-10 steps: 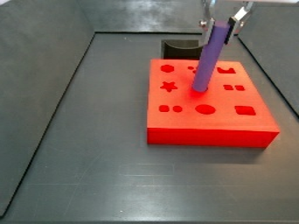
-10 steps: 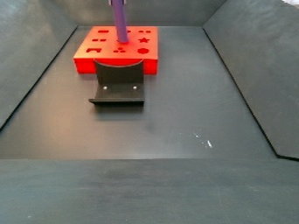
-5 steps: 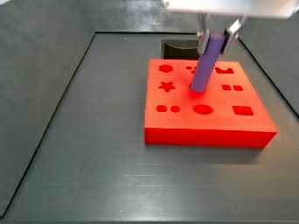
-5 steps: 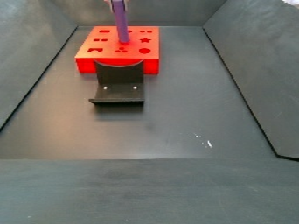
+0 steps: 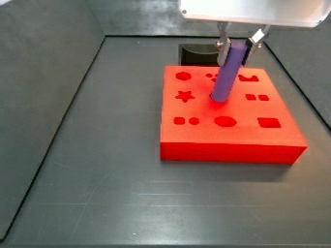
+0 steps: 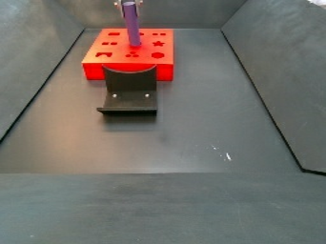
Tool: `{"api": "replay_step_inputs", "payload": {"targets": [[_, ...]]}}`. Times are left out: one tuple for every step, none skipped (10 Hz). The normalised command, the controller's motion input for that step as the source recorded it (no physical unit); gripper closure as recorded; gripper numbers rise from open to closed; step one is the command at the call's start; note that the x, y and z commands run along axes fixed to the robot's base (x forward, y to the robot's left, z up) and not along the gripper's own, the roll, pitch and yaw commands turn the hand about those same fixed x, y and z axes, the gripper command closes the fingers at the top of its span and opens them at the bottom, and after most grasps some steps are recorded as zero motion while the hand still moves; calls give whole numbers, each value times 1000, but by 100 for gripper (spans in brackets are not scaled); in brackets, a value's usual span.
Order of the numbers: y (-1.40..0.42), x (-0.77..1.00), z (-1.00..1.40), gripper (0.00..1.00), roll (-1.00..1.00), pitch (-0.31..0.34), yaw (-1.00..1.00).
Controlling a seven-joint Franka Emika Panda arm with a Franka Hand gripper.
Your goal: Insert the round object.
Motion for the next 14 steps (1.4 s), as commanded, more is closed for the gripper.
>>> {"api": "replay_step_inputs", "payload": {"targets": [[0,-120,-983,100,-39,0,0],[0,-134,-1000,100,-14,6,0],[20,-37,-874,100,0,19,0],[0,-11,-614,100,0,36,0],[0,-3,-591,100,0,17,-6],[0,0,-711,100,-1,0,-26],[117,29,-709,100,-129,-147,-51],[0,0,-686,100,0,-266,-74],[-74,0,-486,100,211,-217,-29],[-109,-23,-449,100,333,-164,0],[-186,-180,-406,100,446,-106,0],[-154,-257,-377,100,404,-74,29],[0,-137,-340,100,221,-51,0],[0,0,-266,100,117,0,0]]}}
